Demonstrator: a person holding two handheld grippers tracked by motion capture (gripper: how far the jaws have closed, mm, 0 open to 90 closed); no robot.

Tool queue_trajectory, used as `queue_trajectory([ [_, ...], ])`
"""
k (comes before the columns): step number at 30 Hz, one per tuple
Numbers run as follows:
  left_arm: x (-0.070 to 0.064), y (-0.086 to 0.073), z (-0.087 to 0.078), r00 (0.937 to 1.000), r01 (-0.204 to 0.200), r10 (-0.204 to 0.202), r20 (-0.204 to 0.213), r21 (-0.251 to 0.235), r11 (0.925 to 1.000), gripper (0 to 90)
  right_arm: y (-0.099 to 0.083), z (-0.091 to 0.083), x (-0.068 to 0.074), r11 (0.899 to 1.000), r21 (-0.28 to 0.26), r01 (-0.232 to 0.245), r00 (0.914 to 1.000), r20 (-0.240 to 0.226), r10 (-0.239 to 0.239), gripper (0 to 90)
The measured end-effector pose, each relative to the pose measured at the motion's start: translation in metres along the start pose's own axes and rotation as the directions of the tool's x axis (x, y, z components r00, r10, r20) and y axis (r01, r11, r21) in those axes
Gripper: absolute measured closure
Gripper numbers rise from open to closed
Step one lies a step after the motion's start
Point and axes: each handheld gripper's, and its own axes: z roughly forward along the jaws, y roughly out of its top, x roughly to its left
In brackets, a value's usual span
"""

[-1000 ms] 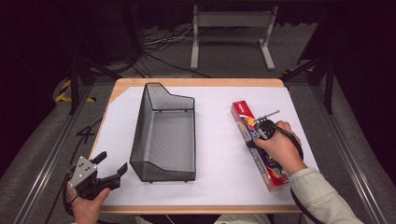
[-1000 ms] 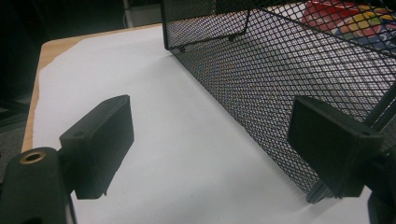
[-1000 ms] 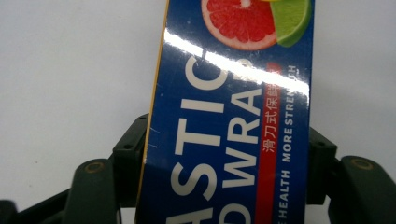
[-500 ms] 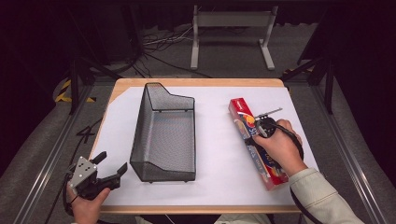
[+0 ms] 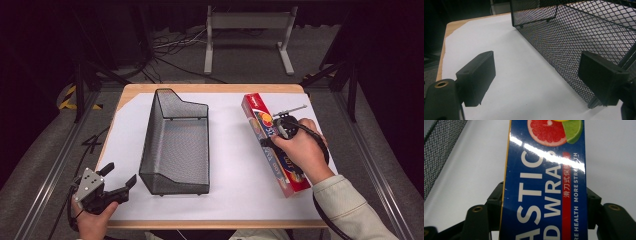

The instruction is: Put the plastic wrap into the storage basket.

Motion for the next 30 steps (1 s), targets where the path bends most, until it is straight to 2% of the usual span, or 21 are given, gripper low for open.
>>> queue_trajectory([
  [7, 0.000, 0.000, 0.000, 1.0000, 0.003, -0.003, -0.001, -0.004, 1.0000, 15.4, 0.006, -0.013, 0.002, 0.999, -0.042, -0.008, 0.9998, -0.020, 0.008, 39.1],
  [10, 0.000, 0.000, 0.000, 1.0000, 0.004, -0.004, -0.002, -0.005, 1.0000, 15.4, 0.008, -0.017, 0.004, 0.997, -0.078, -0.007, 0.9993, -0.038, 0.004, 39.1],
  [19, 0.000, 0.000, -0.001, 1.0000, 0.004, -0.004, -0.004, -0.005, 1.0000, 15.4, 0.013, -0.025, 0.013, 0.995, -0.100, 0.002, 0.9985, -0.055, -0.007, 39.1],
  [23, 0.000, 0.000, -0.001, 1.0000, 0.004, -0.004, -0.004, -0.004, 1.0000, 15.4, 0.017, -0.026, 0.022, 0.994, -0.109, 0.013, 0.9967, -0.079, -0.022, 39.1],
  [30, 0.000, -0.001, -0.001, 1.0000, 0.003, -0.003, -0.006, -0.002, 1.0000, 15.4, 0.028, -0.023, 0.051, 0.992, -0.121, 0.030, 0.9903, -0.131, -0.046, 39.1],
])
